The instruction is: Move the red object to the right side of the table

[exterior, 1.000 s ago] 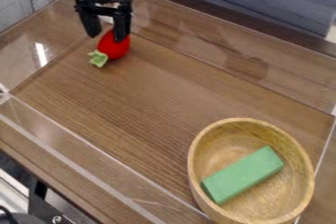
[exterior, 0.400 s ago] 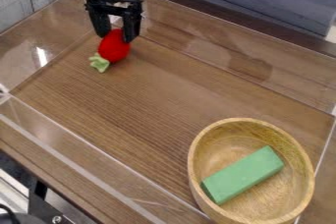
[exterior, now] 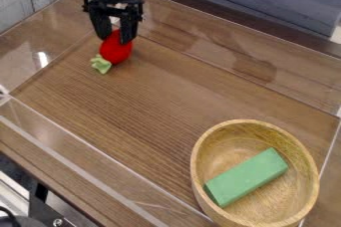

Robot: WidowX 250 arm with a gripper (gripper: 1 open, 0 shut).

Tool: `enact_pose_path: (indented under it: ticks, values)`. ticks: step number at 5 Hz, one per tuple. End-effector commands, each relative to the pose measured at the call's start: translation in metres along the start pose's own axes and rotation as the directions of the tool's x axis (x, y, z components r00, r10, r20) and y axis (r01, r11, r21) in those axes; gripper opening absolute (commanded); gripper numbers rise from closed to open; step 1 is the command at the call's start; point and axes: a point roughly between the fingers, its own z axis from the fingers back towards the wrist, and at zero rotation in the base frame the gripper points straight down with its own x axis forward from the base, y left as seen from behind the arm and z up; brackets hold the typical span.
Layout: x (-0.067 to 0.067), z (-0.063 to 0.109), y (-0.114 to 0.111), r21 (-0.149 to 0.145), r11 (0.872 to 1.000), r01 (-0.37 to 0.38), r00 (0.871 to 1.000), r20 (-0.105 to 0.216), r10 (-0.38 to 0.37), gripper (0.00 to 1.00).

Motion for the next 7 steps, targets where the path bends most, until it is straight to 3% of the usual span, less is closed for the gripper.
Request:
enact_pose_path:
  ticks: [1,2,3,4,5,6,7]
  values:
    - [0.001,0.027,-0.013,-0.002,1.000,0.002,0.997,0.077,-0.002,0.00]
    - [-0.004,0.052,-0.022,-0.032,0.999,-0.042,0.993,0.110,0.046,0.00]
    - [-0.005,0.061,-0.029,-0.042,0.995,-0.091,0.989,0.117,0.095,0.00]
    - [0.010,0.055,-0.043,-0.026,0.999,-0.021,0.993,0.112,0.024,0.00]
    - [0.029,0.039,-0.037,0.000,1.000,-0.008,0.995,0.101,0.008,0.00]
    - [0.044,0.024,-0.029,0.019,1.000,-0.012,0.996,0.085,0.011,0.00]
    - [0.046,0.020,-0.034,0.022,0.999,-0.050,0.996,0.077,0.048,0.00]
